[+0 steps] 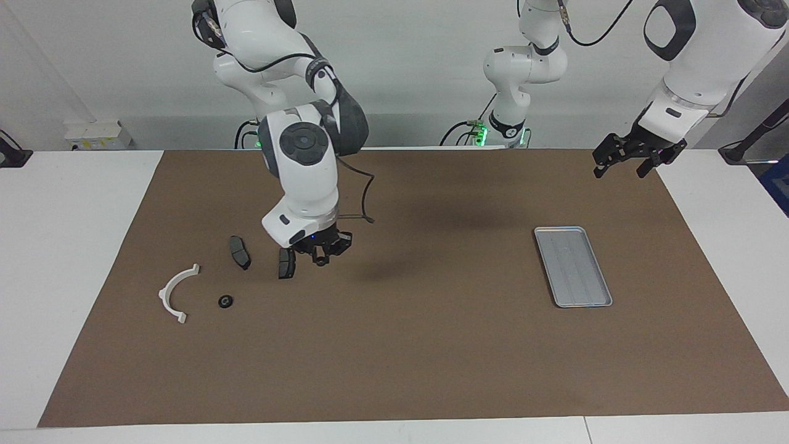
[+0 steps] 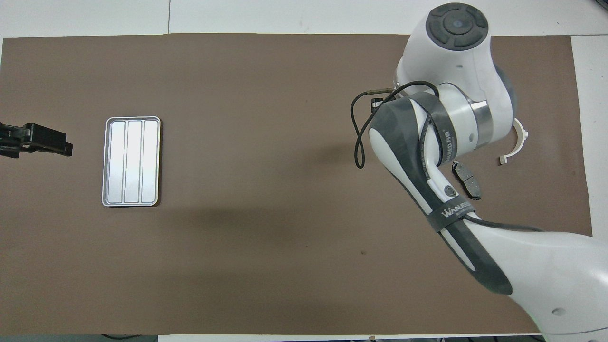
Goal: Place bearing gear from tray to pile
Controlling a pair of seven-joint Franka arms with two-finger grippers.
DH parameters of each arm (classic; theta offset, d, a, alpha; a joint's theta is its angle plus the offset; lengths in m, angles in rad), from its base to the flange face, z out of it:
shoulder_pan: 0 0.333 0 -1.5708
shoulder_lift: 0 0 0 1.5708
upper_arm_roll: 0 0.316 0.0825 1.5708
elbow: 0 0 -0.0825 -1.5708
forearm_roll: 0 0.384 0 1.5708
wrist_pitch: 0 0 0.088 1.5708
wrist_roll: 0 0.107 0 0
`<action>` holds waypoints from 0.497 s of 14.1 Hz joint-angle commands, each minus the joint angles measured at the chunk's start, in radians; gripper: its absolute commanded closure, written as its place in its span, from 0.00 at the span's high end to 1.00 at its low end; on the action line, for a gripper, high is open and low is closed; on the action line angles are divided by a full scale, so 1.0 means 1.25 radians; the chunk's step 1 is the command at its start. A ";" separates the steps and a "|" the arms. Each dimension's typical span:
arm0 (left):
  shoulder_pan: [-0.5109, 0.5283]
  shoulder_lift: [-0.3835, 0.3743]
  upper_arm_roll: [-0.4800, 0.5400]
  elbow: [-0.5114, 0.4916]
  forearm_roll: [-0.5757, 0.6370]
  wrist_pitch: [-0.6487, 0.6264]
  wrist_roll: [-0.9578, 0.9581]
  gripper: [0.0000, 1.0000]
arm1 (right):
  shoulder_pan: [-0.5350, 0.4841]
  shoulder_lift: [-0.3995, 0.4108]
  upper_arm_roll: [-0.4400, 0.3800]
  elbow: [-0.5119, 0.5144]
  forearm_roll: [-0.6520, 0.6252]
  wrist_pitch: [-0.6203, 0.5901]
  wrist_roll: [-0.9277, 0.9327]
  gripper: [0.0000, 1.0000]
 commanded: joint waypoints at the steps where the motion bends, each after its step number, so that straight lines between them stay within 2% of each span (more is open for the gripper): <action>1: -0.010 -0.009 0.007 -0.001 -0.005 -0.015 0.005 1.00 | -0.059 -0.010 0.012 -0.035 -0.002 0.030 -0.115 0.00; 7: -0.010 -0.009 0.007 -0.001 -0.005 -0.015 0.005 1.00 | -0.141 -0.049 0.013 -0.229 0.002 0.263 -0.243 0.00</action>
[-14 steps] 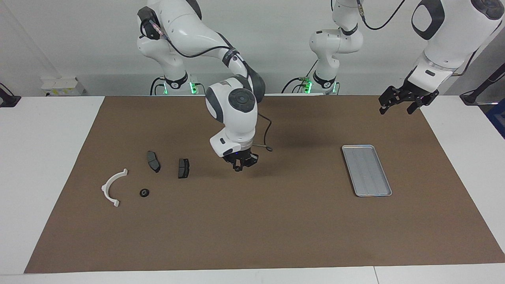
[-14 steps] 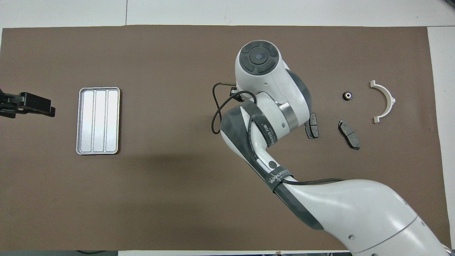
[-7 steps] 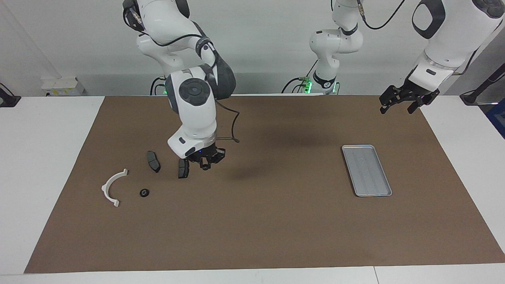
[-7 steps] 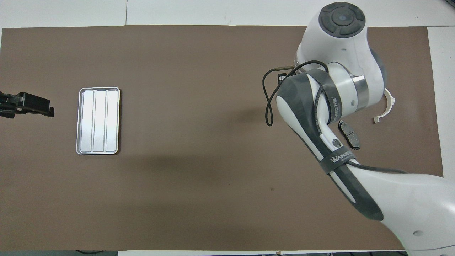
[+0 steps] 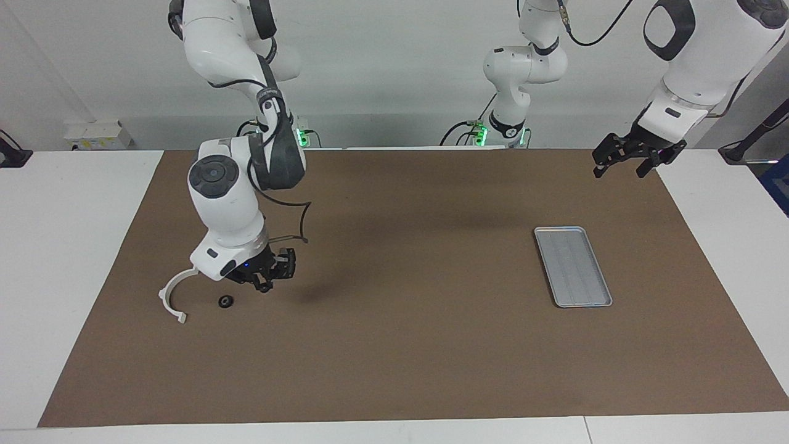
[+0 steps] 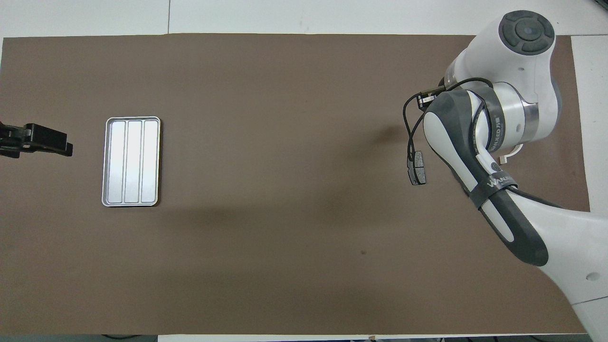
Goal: Place bearing gear from tray to pile
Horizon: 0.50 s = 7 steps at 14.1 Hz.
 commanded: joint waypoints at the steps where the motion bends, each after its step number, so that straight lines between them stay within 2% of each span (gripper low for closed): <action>1: -0.008 -0.010 0.009 -0.001 -0.005 -0.014 0.005 1.00 | -0.022 -0.043 0.013 -0.109 0.001 0.096 -0.028 0.00; 7: -0.010 -0.009 0.009 -0.001 -0.005 -0.014 0.005 1.00 | -0.039 0.016 0.013 -0.147 0.001 0.237 -0.048 0.00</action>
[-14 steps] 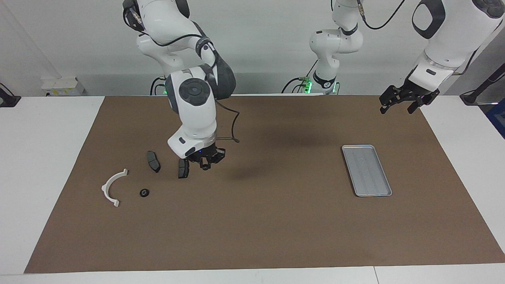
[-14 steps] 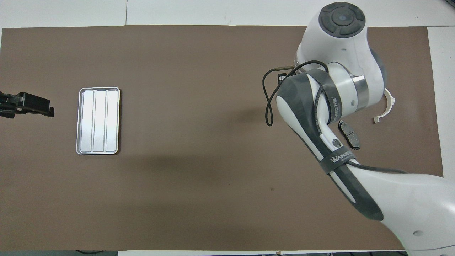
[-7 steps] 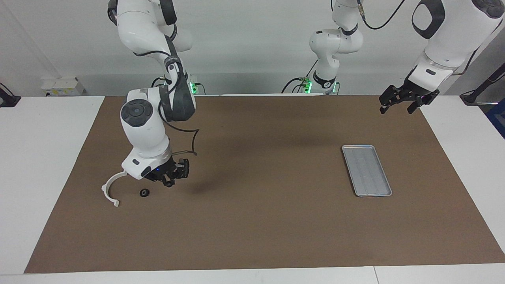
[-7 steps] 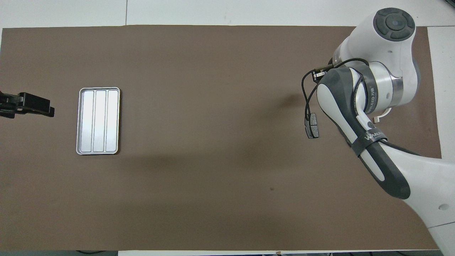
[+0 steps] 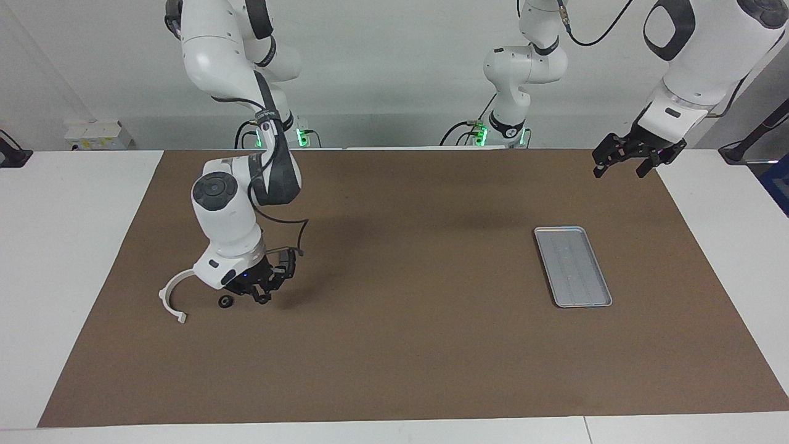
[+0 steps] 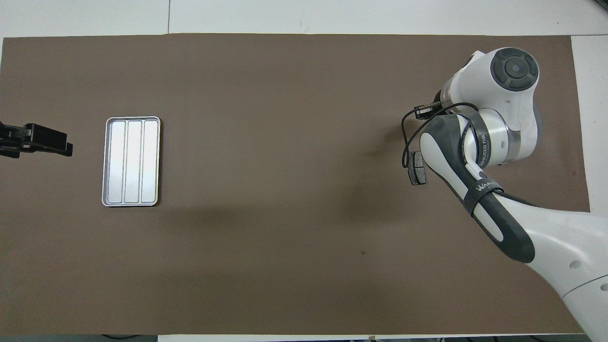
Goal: Place bearing gear from tray to pile
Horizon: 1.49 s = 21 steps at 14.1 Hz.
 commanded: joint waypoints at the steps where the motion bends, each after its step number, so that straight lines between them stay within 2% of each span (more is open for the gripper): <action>1: -0.010 -0.010 0.007 -0.001 -0.005 -0.014 0.005 1.00 | -0.024 0.023 0.012 -0.020 0.001 0.058 -0.030 0.00; 5: -0.010 -0.009 0.007 -0.001 -0.006 -0.014 0.005 1.00 | -0.025 0.064 0.012 -0.020 0.003 0.122 -0.029 0.00; 13: -0.010 -0.010 0.009 -0.001 -0.005 -0.014 0.005 1.00 | -0.021 0.068 0.012 -0.020 0.004 0.127 -0.018 0.00; 14: -0.010 -0.010 0.007 -0.001 -0.005 -0.014 0.005 1.00 | -0.020 0.068 0.012 -0.020 0.005 0.125 -0.016 0.06; 15: -0.008 -0.009 0.009 -0.001 -0.005 -0.014 0.005 1.00 | -0.021 0.068 0.012 -0.020 0.005 0.125 -0.005 0.21; 16: -0.010 -0.010 0.007 -0.001 -0.006 -0.014 0.005 1.00 | -0.020 0.068 0.012 -0.020 0.008 0.121 0.003 0.26; 17: -0.010 -0.009 0.007 -0.001 -0.005 -0.014 0.005 1.00 | -0.020 0.068 0.012 -0.020 0.008 0.121 0.003 0.26; 18: -0.008 -0.009 0.007 -0.001 -0.005 -0.014 0.005 1.00 | -0.018 0.068 0.012 -0.020 0.008 0.121 0.004 0.33; 20: -0.008 -0.009 0.009 -0.001 -0.005 -0.014 0.005 1.00 | -0.018 0.068 0.012 -0.020 0.009 0.120 0.005 0.88; 21: -0.010 -0.010 0.009 -0.001 -0.005 -0.014 0.005 1.00 | -0.018 0.068 0.012 -0.020 0.009 0.120 0.004 1.00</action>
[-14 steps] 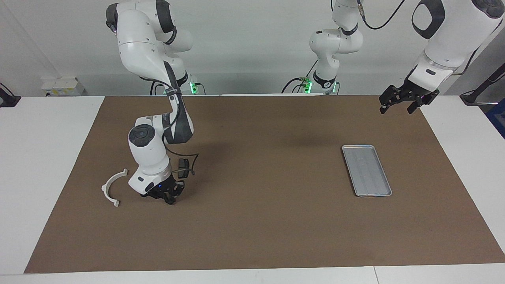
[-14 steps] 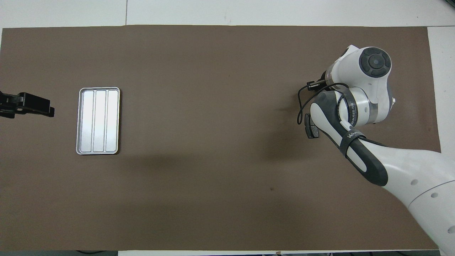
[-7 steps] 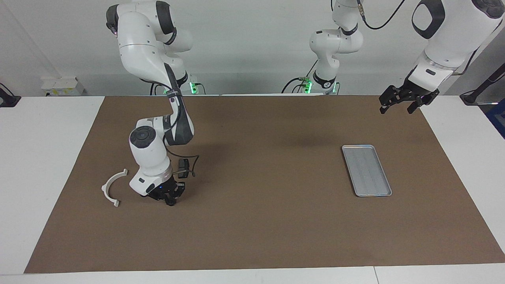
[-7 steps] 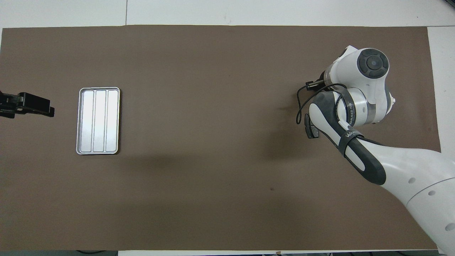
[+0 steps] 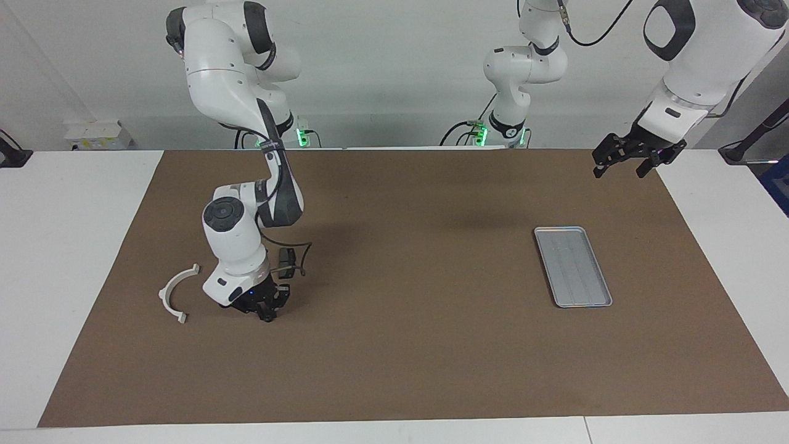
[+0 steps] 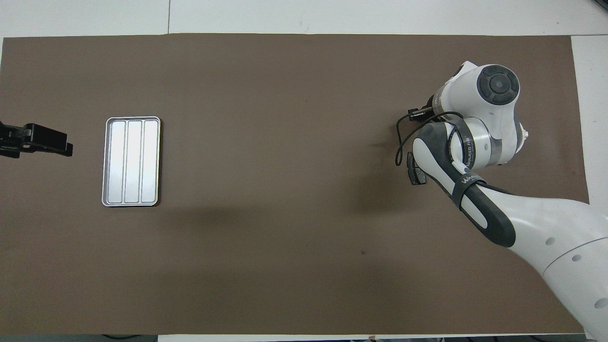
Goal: Place bearing gear from tray to pile
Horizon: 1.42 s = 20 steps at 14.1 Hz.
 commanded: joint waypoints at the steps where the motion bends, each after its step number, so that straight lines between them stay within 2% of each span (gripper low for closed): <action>1: -0.008 -0.009 0.009 -0.001 -0.005 -0.014 0.005 1.00 | -0.009 0.001 0.011 -0.005 0.007 0.007 0.006 1.00; 20: -0.010 -0.010 0.009 -0.001 -0.005 -0.014 0.005 1.00 | -0.025 -0.037 0.009 -0.003 0.007 0.000 -0.026 1.00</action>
